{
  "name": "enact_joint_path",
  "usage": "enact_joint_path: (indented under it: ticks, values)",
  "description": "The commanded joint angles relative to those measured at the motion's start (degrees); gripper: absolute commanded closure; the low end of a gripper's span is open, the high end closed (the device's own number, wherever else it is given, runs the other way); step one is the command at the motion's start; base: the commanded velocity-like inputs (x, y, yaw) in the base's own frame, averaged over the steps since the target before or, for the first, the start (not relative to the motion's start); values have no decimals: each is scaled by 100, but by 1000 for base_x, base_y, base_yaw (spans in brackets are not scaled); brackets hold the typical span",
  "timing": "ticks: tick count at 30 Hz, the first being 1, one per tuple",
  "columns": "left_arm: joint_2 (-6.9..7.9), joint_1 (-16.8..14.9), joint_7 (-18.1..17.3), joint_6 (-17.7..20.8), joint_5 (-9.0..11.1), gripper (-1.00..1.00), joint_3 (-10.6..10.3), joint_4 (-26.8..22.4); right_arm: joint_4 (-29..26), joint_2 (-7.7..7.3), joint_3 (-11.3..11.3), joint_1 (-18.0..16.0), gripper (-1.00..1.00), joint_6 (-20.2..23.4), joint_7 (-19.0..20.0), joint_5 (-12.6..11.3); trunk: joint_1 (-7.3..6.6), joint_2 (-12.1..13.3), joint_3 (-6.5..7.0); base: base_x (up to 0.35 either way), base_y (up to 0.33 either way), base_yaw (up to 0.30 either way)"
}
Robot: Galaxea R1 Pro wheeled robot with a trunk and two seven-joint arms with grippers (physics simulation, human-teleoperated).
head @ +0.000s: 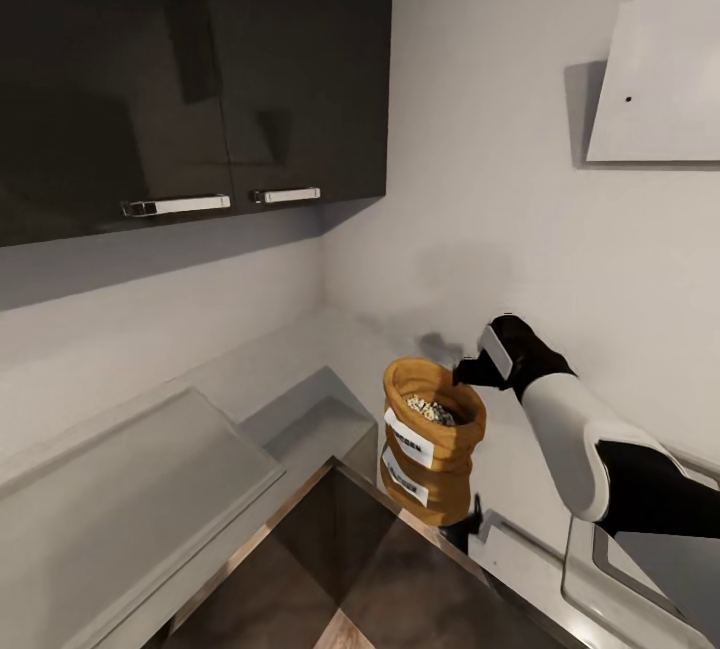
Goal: In the kitchen, take the popcorn bag from the countertop, put it into the microwave, and heat it until the popcorn is cooked so the cooked popcorn ends up inside the bag.
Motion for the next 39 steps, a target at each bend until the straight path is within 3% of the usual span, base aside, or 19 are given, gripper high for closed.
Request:
enact_joint_path:
  ticks: [1,11,33,34,39]
  values:
    - [-3,-3,5,1,7,-100,42,-3,49,3,-31,-3,-100,14,-20,1,2,-10,-11,0,0,0]
    - [-3,-3,1,1,7,-100,42,-3,873,-18,-31,7,-100,-25,-7,1,2,-10,-11,0,0,0]
    - [-3,-3,2,1,7,-100,42,-1,923,-71,-22,8,-100,-46,-6,1,2,-10,-11,0,0,0]
    - [-3,-3,3,1,7,-100,42,-1,923,-71,-22,8,100,-46,-6,1,2,-10,-11,0,0,0]
    - [-3,-3,1,1,7,-100,42,-3,923,-72,-22,9,100,-47,-6,1,2,-10,-11,0,0,0]
